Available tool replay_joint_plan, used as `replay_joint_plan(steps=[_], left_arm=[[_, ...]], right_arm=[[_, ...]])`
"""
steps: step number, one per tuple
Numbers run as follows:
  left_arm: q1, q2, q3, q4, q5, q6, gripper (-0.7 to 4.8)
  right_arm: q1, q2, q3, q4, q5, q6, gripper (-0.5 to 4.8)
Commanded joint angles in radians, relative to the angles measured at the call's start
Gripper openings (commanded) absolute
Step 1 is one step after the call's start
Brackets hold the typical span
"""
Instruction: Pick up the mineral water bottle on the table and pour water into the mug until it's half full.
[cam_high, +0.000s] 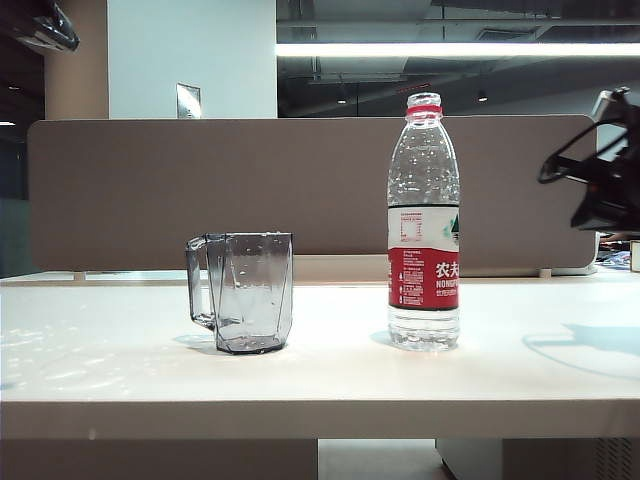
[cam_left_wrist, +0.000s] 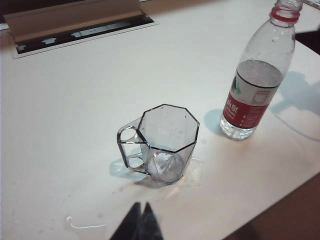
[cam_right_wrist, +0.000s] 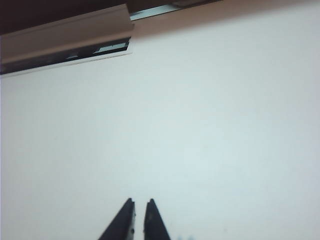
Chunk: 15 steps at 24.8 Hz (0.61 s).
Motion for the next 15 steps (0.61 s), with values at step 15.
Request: replay_joint_plan(steps=[15], left_arm=[[0.0,-0.002,0.004,0.01,0.007,0.001,-0.01]], right_arm=[[0.353,-0.333,-0.48,0.182,0.208,-0.037,0.57]])
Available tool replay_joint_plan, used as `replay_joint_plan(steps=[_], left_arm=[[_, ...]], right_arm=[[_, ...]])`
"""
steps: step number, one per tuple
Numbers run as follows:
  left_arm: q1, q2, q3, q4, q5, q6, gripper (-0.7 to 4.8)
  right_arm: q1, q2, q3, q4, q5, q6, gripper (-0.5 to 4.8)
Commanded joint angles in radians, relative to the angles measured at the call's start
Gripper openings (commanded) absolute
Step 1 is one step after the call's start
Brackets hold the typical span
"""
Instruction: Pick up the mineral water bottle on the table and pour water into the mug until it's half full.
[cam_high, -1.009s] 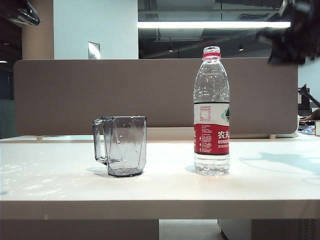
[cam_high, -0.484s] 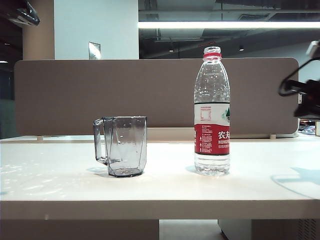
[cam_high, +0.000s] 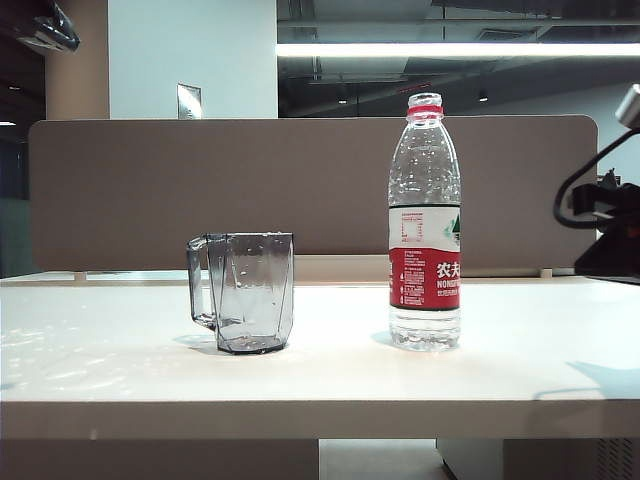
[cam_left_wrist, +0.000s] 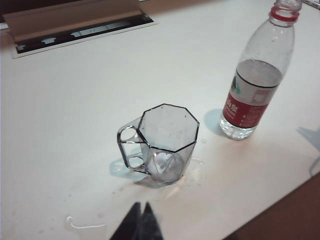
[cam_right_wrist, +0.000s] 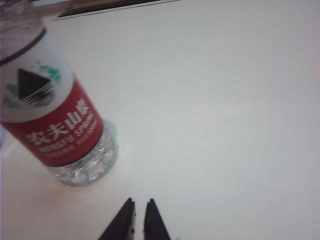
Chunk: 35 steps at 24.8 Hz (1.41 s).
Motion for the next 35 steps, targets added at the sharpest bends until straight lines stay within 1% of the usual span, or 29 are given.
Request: replay_joint_plan(steps=[1,3,4,5,7,9,10,11,13,16,17,19,22,31,33,34,35], left_arm=[[0.0,-0.002,0.004,0.01,0.004,0.001,-0.01],[0.0,0.0,0.004,0.01,0.004,0.001,-0.01],[0.0,-0.001,0.004,0.01,0.005,0.001,-0.01],[0.0,-0.001,0.004,0.01,0.004,0.001,-0.01],[0.0,-0.002,0.004,0.01,0.004,0.001,-0.01],[0.0,-0.001,0.004,0.01,0.005,0.001,-0.01],[0.0,-0.001,0.004,0.01,0.004,0.001,-0.01],[0.0,-0.001,0.004,0.01,0.005,0.001,-0.01],[0.0,-0.001,0.004,0.01,0.004,0.001,-0.01],[0.0,-0.001,0.004,0.01,0.005,0.001,-0.01],[0.0,-0.001,0.004,0.01,0.004,0.001,-0.01],[0.0,-0.001,0.004,0.01,0.005,0.001,-0.01],[0.0,-0.001,0.004,0.01,0.005,0.001,-0.01],[0.0,-0.001,0.004,0.01,0.005,0.001,-0.01],[0.0,-0.001,0.004,0.01,0.005,0.001,-0.01],[0.0,-0.001,0.004,0.01,0.004,0.001,-0.01],[0.0,-0.001,0.004,0.01,0.004,0.001,-0.01]], right_arm=[[0.076,0.0,0.004,0.024,0.087,-0.072,0.88],[0.103,0.0,0.004,0.031,0.123,-0.09,1.74],[0.111,0.0,0.005,0.035,0.122,-0.09,2.08],[0.117,0.0,0.005,0.038,0.118,-0.09,2.37],[0.122,0.0,0.005,0.038,0.11,-0.09,2.66],[0.122,0.012,0.005,0.06,0.08,-0.09,3.32],[0.122,0.032,0.005,0.098,0.064,-0.09,3.67],[0.122,0.071,0.005,0.167,0.048,-0.09,3.75],[0.122,0.126,0.009,0.244,0.03,-0.09,3.75],[0.122,0.226,0.037,0.315,0.005,-0.09,3.78],[0.122,0.292,0.058,0.359,-0.025,-0.09,3.78],[0.122,0.351,0.078,0.419,-0.056,-0.09,3.78],[0.138,0.428,0.109,0.51,-0.058,-0.09,3.78],[0.156,0.528,0.228,0.504,-0.064,-0.091,3.81],[0.156,0.538,0.246,0.492,-0.062,-0.091,4.08],[0.156,0.552,0.268,0.481,-0.066,-0.093,4.36],[0.156,0.566,0.292,0.463,-0.066,-0.093,4.36]])
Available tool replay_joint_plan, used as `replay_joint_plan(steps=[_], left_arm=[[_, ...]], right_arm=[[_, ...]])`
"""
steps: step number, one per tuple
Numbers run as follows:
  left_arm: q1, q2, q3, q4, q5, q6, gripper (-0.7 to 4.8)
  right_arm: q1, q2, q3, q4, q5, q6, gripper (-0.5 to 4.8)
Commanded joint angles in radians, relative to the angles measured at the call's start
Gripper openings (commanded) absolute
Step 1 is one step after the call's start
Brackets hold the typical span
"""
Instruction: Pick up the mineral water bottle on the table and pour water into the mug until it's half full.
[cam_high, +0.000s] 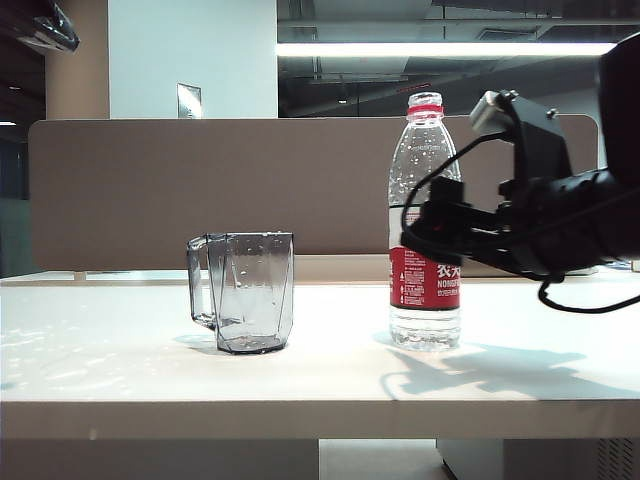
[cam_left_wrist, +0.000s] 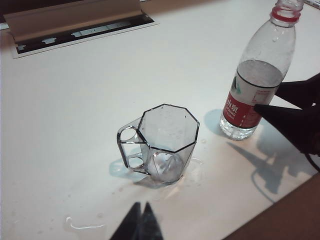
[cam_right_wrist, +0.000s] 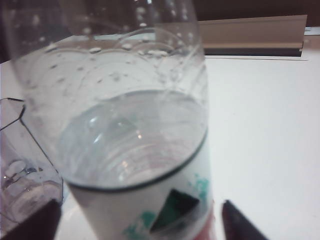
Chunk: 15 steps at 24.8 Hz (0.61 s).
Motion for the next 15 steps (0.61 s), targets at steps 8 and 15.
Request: replay_joint_plan(steps=[8,15], left_arm=[[0.0,-0.001,0.004,0.01,0.004,0.001,-0.01],[0.0,-0.001,0.004,0.01,0.004,0.001,-0.01]], right_arm=[[0.002,0.088,0.132,-0.047,-0.002,-0.004,4.3],[0.002,0.106,0.167,-0.096,0.005,-0.007,3.04]])
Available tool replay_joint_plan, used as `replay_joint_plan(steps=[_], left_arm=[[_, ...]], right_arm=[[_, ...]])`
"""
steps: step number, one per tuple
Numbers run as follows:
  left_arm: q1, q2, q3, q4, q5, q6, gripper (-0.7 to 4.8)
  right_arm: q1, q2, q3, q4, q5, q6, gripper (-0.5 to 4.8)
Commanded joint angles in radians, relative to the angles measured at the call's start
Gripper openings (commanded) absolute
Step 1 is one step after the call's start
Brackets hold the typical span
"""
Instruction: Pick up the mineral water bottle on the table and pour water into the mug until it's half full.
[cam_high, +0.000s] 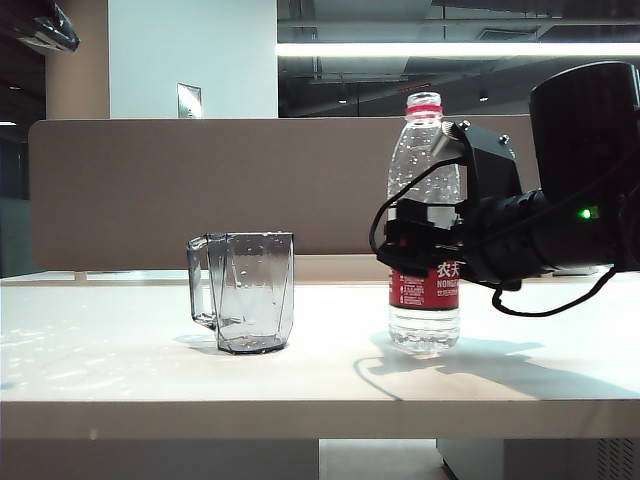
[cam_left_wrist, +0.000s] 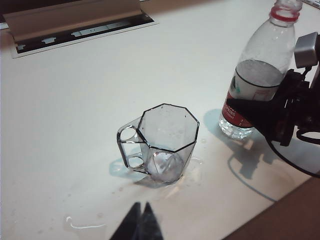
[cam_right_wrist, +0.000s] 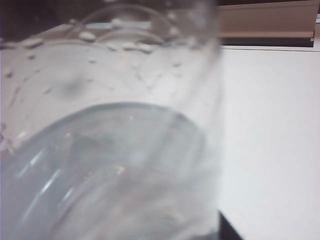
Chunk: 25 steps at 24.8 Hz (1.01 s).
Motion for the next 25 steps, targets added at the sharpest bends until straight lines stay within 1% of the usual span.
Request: replay_joint_plan(steps=[1,4,5,10,13,16,18,20,25], left_arm=[[0.0,-0.001,0.004,0.01,0.004,0.001,-0.01],[0.0,-0.001,0.004,0.01,0.005,0.001,-0.01],[0.0,-0.001,0.004,0.01,0.005,0.001,-0.01],[0.0,-0.001,0.004,0.01,0.005,0.001,-0.01],[0.0,-0.001,0.004,0.01,0.005,0.001,-0.01],[0.0,-0.001,0.004,0.01,0.005,0.001,-0.01],[0.0,-0.001,0.004,0.01,0.005,0.001,-0.01],[0.0,-0.001,0.004,0.01,0.005,0.001,-0.01],[0.0,-0.001,0.004,0.01,0.005,0.001,-0.01]], right_arm=[[0.002,-0.003,0.006,0.0,0.008,-0.012,2.92],[0.002,-0.003,0.006,0.0,0.007,-0.062,2.35],[0.002,-0.003,0.006,0.0,0.005,-0.083,2.28],[0.002,-0.017,0.01,-0.022,0.005,-0.208,2.28],[0.001,-0.075,0.069,-0.252,0.029,-0.361,2.29],[0.001,-0.101,0.119,-0.375,0.079,-0.486,2.29],[0.001,-0.114,0.147,-0.43,0.123,-0.567,2.29],[0.002,-0.129,0.192,-0.501,0.19,-0.735,2.29],[0.002,-0.13,0.243,-0.545,0.245,-0.933,2.29]])
